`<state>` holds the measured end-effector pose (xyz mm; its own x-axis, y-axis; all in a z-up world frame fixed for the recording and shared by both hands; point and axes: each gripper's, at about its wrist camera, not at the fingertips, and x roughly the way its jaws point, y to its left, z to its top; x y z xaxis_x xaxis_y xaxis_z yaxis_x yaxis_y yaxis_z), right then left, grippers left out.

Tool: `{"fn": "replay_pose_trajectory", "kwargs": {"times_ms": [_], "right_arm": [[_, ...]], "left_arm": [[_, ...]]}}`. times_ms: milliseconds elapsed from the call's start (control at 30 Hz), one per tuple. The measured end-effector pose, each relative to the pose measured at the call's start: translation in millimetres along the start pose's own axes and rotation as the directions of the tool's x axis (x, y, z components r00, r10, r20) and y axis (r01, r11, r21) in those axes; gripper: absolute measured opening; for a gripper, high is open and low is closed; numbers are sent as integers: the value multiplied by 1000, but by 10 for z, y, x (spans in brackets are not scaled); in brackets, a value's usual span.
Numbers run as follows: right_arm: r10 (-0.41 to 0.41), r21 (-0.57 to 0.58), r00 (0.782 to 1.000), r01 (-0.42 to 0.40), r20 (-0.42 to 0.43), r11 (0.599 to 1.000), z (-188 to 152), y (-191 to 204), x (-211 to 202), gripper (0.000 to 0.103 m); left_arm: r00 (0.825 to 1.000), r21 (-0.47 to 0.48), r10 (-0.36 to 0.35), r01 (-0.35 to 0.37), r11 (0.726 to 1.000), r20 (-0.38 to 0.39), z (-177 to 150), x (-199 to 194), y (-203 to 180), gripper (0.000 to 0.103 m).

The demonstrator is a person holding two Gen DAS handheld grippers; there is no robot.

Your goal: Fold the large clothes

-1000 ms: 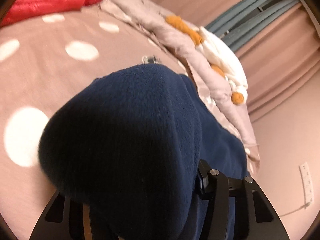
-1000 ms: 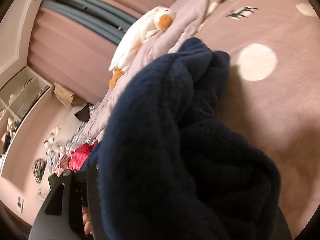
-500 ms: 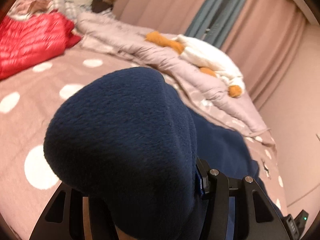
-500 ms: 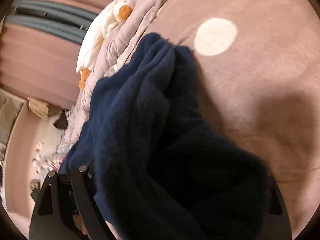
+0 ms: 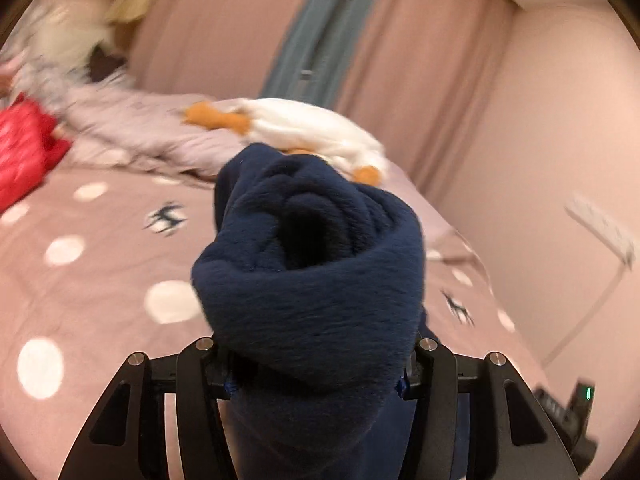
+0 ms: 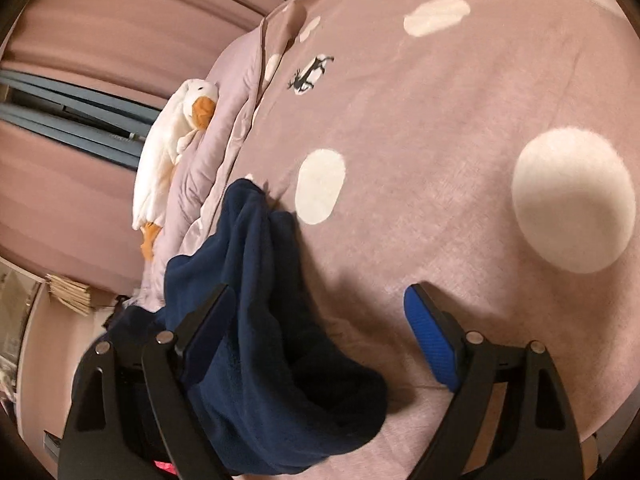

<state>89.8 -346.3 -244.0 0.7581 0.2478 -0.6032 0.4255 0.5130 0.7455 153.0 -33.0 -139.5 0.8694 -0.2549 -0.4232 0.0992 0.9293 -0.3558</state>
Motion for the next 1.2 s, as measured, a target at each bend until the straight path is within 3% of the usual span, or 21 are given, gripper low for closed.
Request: {"fn": "replay_pose_trajectory", "kwargs": {"times_ms": [67,133,200,267,333,433,533,667,767,933,1033,1200], "right_arm": [[16,-11,1000,-16,-11,1000,13,-5,-8,88],[4,-35,1000,-4,-9,999,-10,44,-17,88],[-7,-49,1000,7,-5,999,6,71,-10,88],[-4,-48,1000,4,-8,999,27,50,2,88],[7,-34,1000,-7,-12,999,41,33,15,88],[9,-28,1000,-9,1,1000,51,25,-18,88],[3,-33,999,-2,35,999,64,25,-90,88],[-5,-22,998,6,62,1000,121,-35,-148,88],[20,3,999,-20,50,1000,127,-79,-137,88],[39,-26,999,-38,29,999,92,-1,-104,88],[32,-43,998,-30,51,999,94,19,-144,88],[16,-19,995,-14,98,1000,184,-113,-258,88]], "left_arm": [[999,96,19,-16,995,-35,-106,152,-140,54],[993,94,44,-34,995,-113,-212,340,-146,54],[989,71,4,7,997,-145,-243,388,-140,54],[986,136,-16,39,990,-165,-247,365,-261,54],[983,167,-52,81,983,-175,-259,336,-339,54],[971,117,-124,150,982,-203,-267,337,-337,54],[971,131,-115,144,981,-209,-257,319,-390,54],[962,110,-161,188,976,-222,-271,284,-417,54],[962,189,-137,184,965,-237,-362,291,-554,56],[937,191,-198,259,947,-287,-481,378,-684,61],[927,197,-214,282,939,-307,-525,438,-777,61],[894,142,-292,356,924,-340,-501,453,-789,64]]}}
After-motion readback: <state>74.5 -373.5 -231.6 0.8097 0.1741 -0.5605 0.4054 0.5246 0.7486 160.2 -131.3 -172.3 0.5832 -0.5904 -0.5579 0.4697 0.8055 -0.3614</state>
